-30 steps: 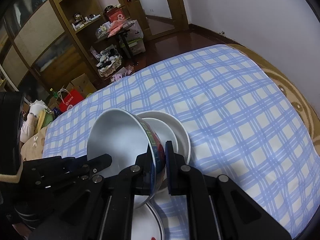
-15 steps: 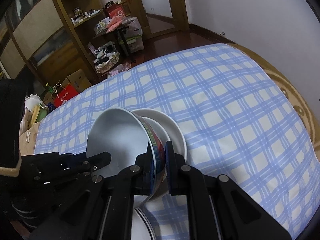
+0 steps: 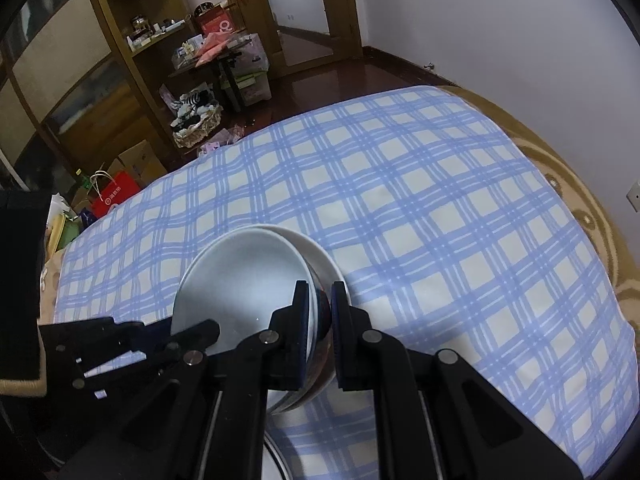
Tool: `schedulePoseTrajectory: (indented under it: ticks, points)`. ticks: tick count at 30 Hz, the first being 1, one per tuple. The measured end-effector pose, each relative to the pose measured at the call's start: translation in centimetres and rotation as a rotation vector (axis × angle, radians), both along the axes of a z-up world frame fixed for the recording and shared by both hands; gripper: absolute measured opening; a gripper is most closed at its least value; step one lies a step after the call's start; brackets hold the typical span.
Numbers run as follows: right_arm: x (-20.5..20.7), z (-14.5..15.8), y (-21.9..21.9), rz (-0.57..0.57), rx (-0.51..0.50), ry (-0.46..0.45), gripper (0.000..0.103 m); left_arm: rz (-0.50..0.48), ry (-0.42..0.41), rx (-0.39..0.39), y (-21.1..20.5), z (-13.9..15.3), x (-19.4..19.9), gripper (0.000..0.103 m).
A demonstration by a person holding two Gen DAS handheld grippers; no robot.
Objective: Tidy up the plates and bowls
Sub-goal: 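Lower the colourful bowl into the bowl stack with both grippers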
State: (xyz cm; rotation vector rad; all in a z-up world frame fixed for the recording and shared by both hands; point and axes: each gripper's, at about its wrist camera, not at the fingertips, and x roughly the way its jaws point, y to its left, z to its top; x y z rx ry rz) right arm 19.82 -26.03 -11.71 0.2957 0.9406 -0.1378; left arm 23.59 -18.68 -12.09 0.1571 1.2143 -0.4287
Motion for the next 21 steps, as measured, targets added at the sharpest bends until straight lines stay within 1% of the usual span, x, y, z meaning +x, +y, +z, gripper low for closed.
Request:
schedulePoseTrajectory:
  ticks: [4,11,16,21]
  points:
    - [-0.17,0.34,-0.43,-0.003,0.037,-0.015,0.011,0.004,0.007,-0.012,0.23,-0.04,0.11,0.016]
    - [-0.01,0.15,-0.30,0.019,0.017,0.019,0.011,-0.003,-0.001,-0.022,0.43,0.14,-0.07,0.016]
    - [0.08,0.14,-0.36,0.020,0.027,0.020,0.011,-0.045,-0.021,0.001,0.23,0.44,-0.42,0.017]
    - [0.10,0.16,-0.38,0.021,0.025,0.020,0.011,-0.042,-0.023,-0.002,0.49,0.84,-0.56,0.018]
